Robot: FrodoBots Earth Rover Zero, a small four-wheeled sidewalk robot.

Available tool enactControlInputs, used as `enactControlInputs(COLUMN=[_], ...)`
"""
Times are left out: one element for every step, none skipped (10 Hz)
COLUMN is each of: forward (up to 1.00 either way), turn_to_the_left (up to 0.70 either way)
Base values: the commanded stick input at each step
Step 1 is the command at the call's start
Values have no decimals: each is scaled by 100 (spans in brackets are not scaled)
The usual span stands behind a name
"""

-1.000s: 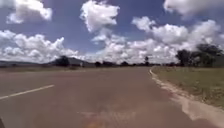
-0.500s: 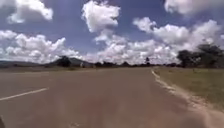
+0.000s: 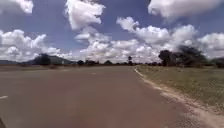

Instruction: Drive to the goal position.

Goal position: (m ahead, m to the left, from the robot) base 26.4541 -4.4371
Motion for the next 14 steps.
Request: enactControlInputs(forward=[100, 100, 100, 100, 100, 100, 100, 100, 100, 100, 100, 100, 100, 100], turn_to_the_left=[0, 0, -1, -13, -25, -37, -34, -22, -1, 0, 0, 0, 0, 0])
